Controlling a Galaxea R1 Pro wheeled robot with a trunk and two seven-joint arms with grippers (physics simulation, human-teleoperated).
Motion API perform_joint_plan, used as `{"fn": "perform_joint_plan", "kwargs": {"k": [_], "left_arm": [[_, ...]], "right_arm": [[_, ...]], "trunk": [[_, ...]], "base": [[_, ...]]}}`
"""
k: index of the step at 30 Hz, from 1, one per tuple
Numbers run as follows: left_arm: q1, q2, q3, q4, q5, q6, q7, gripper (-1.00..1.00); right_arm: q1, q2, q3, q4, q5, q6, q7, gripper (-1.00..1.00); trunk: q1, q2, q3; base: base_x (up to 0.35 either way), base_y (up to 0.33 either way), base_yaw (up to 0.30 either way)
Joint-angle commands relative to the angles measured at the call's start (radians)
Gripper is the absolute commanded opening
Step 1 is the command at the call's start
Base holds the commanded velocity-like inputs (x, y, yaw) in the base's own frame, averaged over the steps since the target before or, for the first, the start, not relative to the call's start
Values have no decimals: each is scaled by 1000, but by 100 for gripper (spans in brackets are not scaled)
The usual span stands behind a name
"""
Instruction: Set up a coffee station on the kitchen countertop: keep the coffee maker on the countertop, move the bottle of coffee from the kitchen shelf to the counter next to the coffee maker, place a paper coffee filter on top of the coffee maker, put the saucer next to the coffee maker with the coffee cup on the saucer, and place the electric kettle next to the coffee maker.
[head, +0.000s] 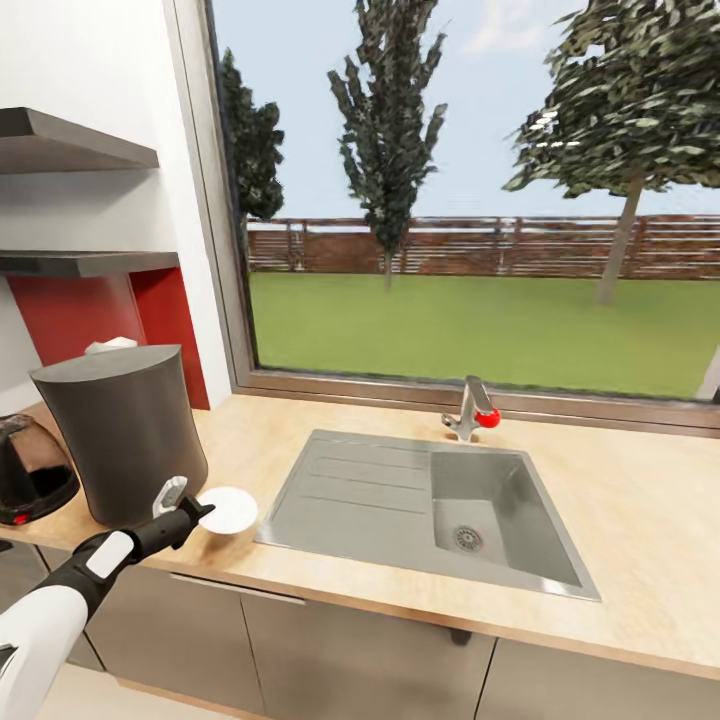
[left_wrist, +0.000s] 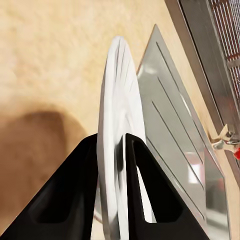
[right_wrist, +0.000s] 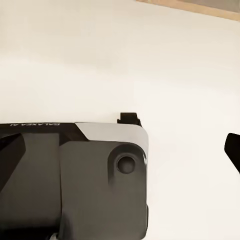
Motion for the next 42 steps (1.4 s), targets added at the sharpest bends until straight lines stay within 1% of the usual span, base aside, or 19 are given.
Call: {"fn": "perform_joint_plan", "kwargs": {"k": [1, 12, 14, 15, 16, 21, 25, 37, 38, 42], "left_arm": [[1, 0, 5, 0, 3, 7, 1, -100], [5, 5, 5, 1, 4, 5, 1, -100], [19, 5, 16, 0, 7, 5, 1, -100], [27, 5, 39, 0, 8, 4, 2, -100], [28, 3, 42, 0, 8, 4, 4, -100], [29, -3, 44, 0, 8, 4, 6, -100], [29, -3, 44, 0, 8, 4, 6, -100], [29, -3, 44, -1, 7, 3, 7, -100], [28, -3, 44, -1, 6, 3, 7, 100], [28, -3, 44, -1, 5, 2, 7, 100]], "right_arm": [[1, 0, 8, -2, -9, 6, -5, 100], [1, 0, 8, -2, -9, 6, -5, 100], [1, 0, 8, -2, -9, 6, -5, 100], [1, 0, 8, -2, -9, 6, -5, 100], [2, 0, 8, -2, -9, 6, -5, 100], [1, 0, 8, -2, -9, 6, -5, 100], [2, 0, 8, -2, -9, 6, -5, 100], [2, 0, 8, -2, -9, 6, -5, 100], [2, 0, 8, -2, -9, 6, -5, 100], [2, 0, 8, -2, -9, 6, -5, 100]], "trunk": [[0, -1, 0], [0, -1, 0], [0, -1, 0], [0, -1, 0], [0, -1, 0], [0, -1, 0], [0, -1, 0], [0, -1, 0], [0, -1, 0], [0, -1, 0]], "base": [[2, 1, 0], [105, 61, 0], [16, 10, 0], [2, 1, 0], [0, 0, 0], [34, 0, 0], [149, 0, 0], [7, 0, 0], [0, 0, 0], [0, 0, 0]]}}
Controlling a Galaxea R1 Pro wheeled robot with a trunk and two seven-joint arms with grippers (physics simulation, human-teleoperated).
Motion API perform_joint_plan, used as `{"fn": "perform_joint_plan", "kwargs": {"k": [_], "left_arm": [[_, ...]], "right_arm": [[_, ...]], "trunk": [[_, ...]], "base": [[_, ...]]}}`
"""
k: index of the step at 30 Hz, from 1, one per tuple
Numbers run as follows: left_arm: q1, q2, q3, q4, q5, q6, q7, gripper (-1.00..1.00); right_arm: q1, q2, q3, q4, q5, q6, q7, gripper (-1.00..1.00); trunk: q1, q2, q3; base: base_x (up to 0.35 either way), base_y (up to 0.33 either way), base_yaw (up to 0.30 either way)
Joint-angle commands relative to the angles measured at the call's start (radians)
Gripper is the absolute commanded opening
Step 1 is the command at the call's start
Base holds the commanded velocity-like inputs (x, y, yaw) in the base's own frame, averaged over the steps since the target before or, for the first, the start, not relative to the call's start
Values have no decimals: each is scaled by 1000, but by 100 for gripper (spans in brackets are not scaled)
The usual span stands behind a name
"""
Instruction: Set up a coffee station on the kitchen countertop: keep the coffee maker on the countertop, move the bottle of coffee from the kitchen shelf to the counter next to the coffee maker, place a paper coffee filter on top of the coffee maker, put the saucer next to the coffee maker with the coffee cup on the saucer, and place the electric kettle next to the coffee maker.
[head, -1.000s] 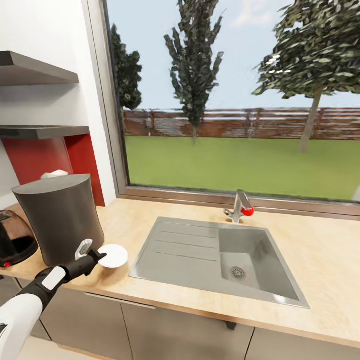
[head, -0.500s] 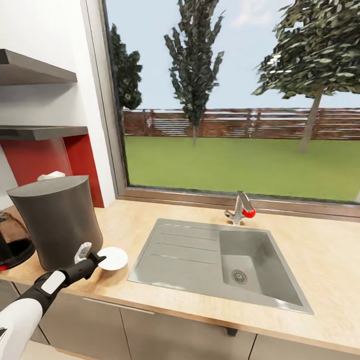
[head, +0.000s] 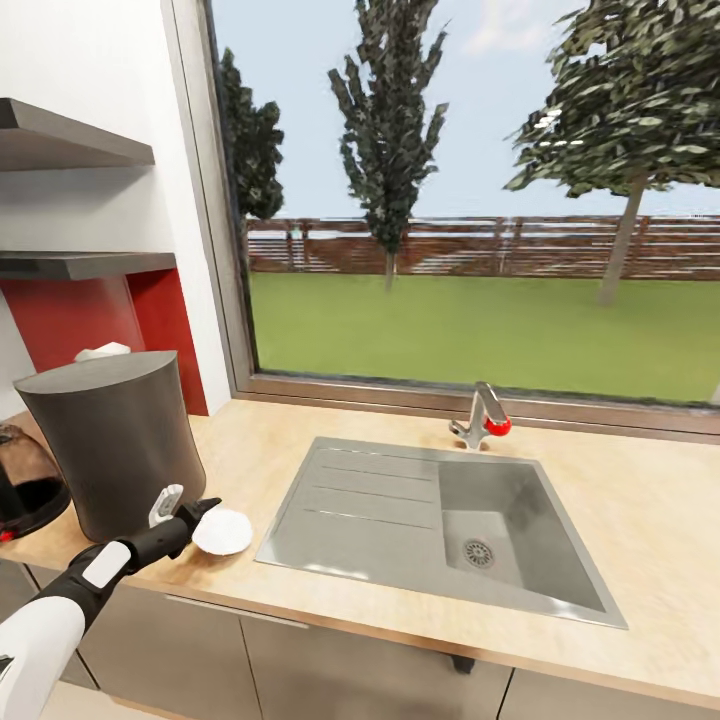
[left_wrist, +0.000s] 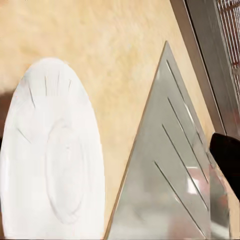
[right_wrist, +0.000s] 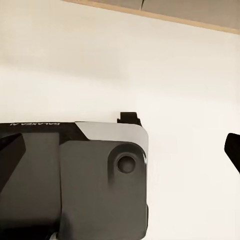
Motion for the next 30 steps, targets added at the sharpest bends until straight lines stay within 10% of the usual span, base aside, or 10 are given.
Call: {"fn": "perform_joint_plan", "kwargs": {"k": [1, 21, 30], "left_arm": [[0, 1, 5, 1, 3, 8, -1, 100], [5, 1, 3, 2, 2, 9, -1, 100], [105, 8, 3, -9, 7, 11, -34, 100]], "right_arm": [[0, 0, 8, -2, -9, 6, -5, 100], [0, 0, 8, -2, -9, 6, -5, 100], [0, 1, 8, -3, -10, 1, -5, 100]], "trunk": [[0, -1, 0], [0, -1, 0], [0, -1, 0]], "base": [[-11, 7, 0], [-250, 189, 0], [-235, 186, 0]]}}
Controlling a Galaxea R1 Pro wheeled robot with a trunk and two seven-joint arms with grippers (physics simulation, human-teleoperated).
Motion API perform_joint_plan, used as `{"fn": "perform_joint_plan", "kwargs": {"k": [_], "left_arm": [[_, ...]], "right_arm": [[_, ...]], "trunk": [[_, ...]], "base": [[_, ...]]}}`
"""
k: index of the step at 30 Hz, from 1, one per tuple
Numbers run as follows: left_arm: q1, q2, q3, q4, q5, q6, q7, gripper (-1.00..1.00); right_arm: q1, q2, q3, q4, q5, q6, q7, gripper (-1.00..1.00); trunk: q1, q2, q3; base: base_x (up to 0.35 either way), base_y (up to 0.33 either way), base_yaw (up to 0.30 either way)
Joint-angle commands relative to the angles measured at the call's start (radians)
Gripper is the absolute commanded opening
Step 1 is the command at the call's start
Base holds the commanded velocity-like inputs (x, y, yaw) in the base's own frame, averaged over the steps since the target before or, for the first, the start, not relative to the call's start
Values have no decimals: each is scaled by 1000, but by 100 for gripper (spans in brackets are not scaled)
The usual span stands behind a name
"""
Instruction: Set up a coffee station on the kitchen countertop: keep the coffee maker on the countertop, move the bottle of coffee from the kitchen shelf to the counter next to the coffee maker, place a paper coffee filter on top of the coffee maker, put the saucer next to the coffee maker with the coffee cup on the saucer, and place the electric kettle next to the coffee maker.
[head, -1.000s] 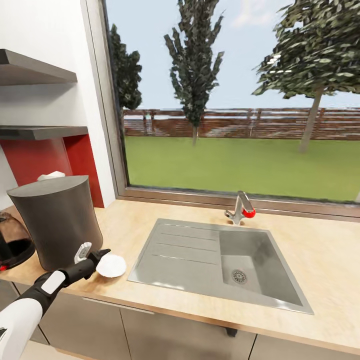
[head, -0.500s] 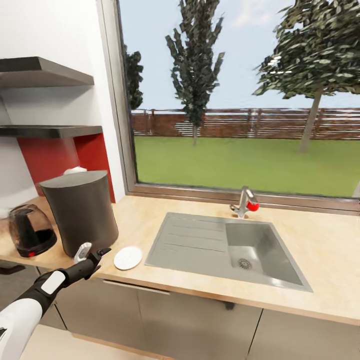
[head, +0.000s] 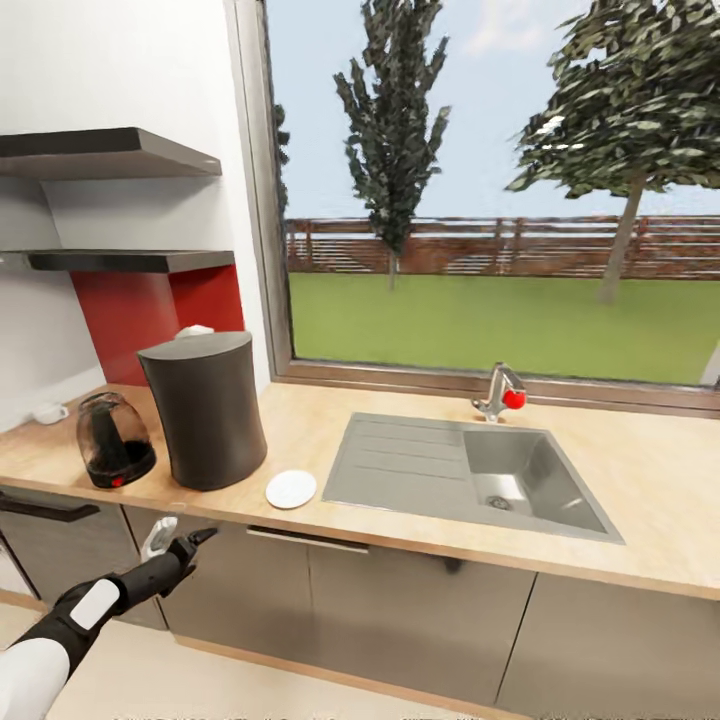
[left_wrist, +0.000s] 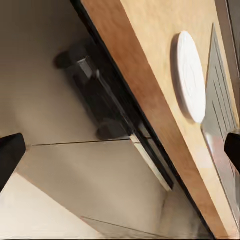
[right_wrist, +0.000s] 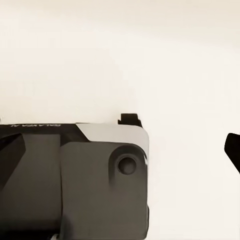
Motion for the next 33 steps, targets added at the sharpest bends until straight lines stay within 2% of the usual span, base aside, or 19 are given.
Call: {"fn": "perform_joint_plan", "kwargs": {"k": [1, 4, 6, 7, 9, 10, 11, 12, 14, 15, 16, 18, 25, 27, 30, 31, 32, 33], "left_arm": [[7, 0, 4, -1, 4, 7, -3, 100], [60, 2, -3, -5, -7, -5, -12, 100], [102, 4, -6, -6, -21, -68, -14, 100], [140, 4, -7, -6, -61, -150, -13, 100], [158, 4, -8, -5, -102, -185, -12, 100], [169, 3, -8, -4, -136, -205, -11, 100], [193, 2, -8, 4, -236, -255, -6, 100], [198, 2, -8, 5, -257, -265, -5, 100], [217, 2, -8, 8, -333, -303, -3, 100], [244, 0, -8, 10, -406, -331, -2, 100], [307, -4, -7, 12, -535, -361, 6, 100], [330, -4, -6, 12, -563, -394, 20, 100], [390, -3, -6, 12, -590, -435, 71, 100], [418, -2, -7, 12, -632, -436, 85, 100], [433, -5, -6, 12, -721, -436, 118, 100], [435, -7, -5, 13, -757, -435, 153, 100], [438, -34, -3, 64, -857, -430, 350, 100], [439, -35, -2, 80, -875, -430, 372, 100]], "right_arm": [[0, 0, 8, -2, -9, 5, -5, 100], [0, 2, 8, -3, -13, 3, -5, 100], [0, 5, 8, -4, -14, -2, -5, 100], [0, 7, 8, -5, -14, -25, -5, 100], [0, 7, 8, -5, -15, -43, -5, 100], [0, 8, 8, -5, -15, -56, -4, 100], [0, 9, 7, -5, -17, -86, -3, 100], [0, 9, 7, -6, -17, -90, -3, 100], [0, 9, 7, -6, -17, -101, -2, 100], [0, 10, 6, -7, -18, -105, -1, 100], [0, 10, 5, -8, -19, -109, 0, 100], [0, 11, 5, -8, -19, -109, 1, 100], [0, 11, 2, -8, -21, -107, -1, 100], [0, 11, 1, -8, -22, -107, -1, 100], [0, 10, 2, -8, -22, -107, -1, 100], [0, 7, 2, -7, -22, -107, -1, 100], [0, 1, 3, -5, -20, -106, 0, 100], [0, 1, 3, -5, -19, -106, 0, 100]], "trunk": [[0, -1, 0], [0, -1, 0], [0, -1, 0], [0, -1, 0], [0, -1, 0], [0, -1, 0], [0, -1, 0], [0, -1, 0], [0, -1, 0], [0, -1, 0], [0, -1, 0], [0, -1, 0], [0, -1, 0], [0, -1, 0], [0, -1, 0], [0, -1, 0], [0, -1, 0], [0, -1, 0]], "base": [[-93, 80, 0], [-29, 25, 0], [-7, 6, 0], [-2, 1, 0], [-1, 0, 0], [0, 0, 0], [0, 0, 0], [0, 0, 0], [0, 0, 0], [0, 0, 0], [0, 0, 0], [0, 0, 0], [0, 0, 0], [0, 0, 0], [0, 0, 0], [0, 0, 0], [0, 0, 149], [0, 0, 211]]}}
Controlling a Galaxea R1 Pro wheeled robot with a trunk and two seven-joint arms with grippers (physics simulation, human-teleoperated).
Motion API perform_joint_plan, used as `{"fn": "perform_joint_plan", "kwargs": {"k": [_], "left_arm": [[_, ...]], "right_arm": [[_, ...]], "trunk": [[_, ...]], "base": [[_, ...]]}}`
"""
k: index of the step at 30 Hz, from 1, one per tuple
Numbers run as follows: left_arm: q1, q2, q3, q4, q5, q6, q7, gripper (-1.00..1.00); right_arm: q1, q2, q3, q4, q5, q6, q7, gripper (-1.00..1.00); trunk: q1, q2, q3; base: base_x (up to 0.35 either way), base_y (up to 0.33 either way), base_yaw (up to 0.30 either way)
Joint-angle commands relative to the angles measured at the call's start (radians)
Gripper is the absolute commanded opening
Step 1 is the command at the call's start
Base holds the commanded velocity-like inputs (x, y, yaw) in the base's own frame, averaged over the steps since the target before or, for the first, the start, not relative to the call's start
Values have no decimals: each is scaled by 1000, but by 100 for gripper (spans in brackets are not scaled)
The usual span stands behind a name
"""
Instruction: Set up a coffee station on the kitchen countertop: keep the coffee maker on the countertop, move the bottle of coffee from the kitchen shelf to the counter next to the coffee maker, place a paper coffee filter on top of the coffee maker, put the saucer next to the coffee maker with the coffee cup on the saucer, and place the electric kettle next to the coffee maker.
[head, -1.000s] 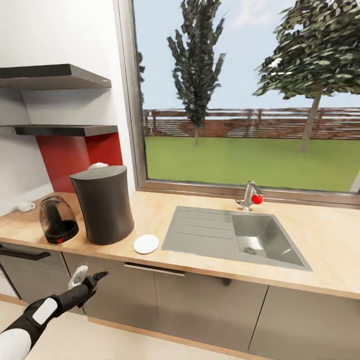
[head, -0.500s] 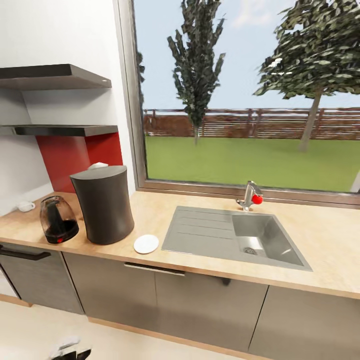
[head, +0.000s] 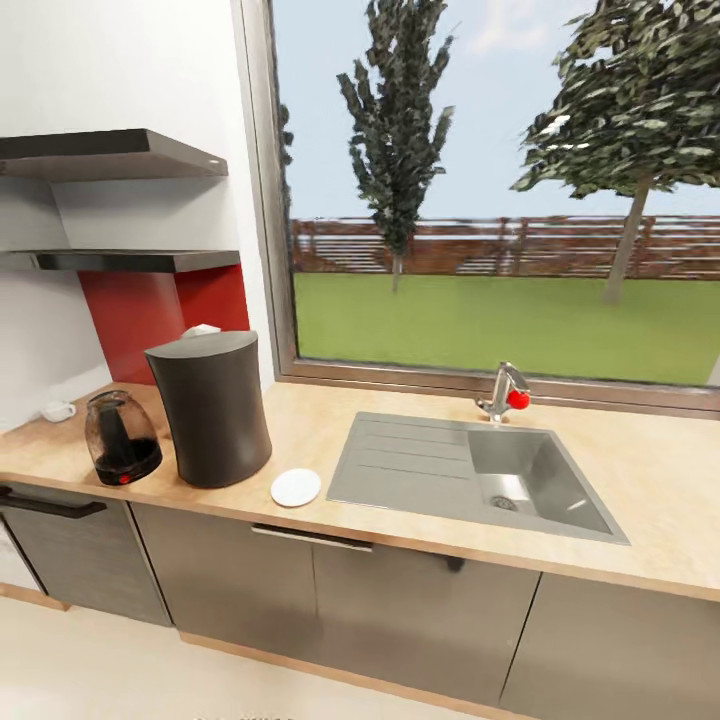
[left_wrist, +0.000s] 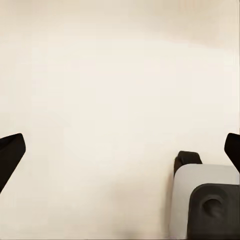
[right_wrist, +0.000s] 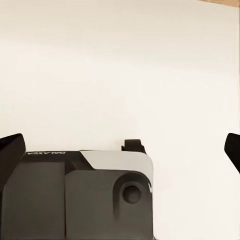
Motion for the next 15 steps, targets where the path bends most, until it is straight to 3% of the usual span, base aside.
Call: {"fn": "perform_joint_plan", "kwargs": {"k": [1, 6, 15], "left_arm": [[0, -1, 9, 6, -18, 6, 3, 100], [0, -1, 10, 18, -31, 4, 16, 100], [0, -1, 10, 20, -32, 4, 19, 100]], "right_arm": [[0, 0, 9, -2, -7, 6, -3, 100], [0, -1, 10, 0, -4, 6, -1, 100], [0, -1, 11, 0, -3, 7, 1, 100]], "trunk": [[0, -1, 0], [0, -1, -1], [0, -1, -6]], "base": [[0, 0, 235], [0, 105, 262], [0, 282, 274]]}}
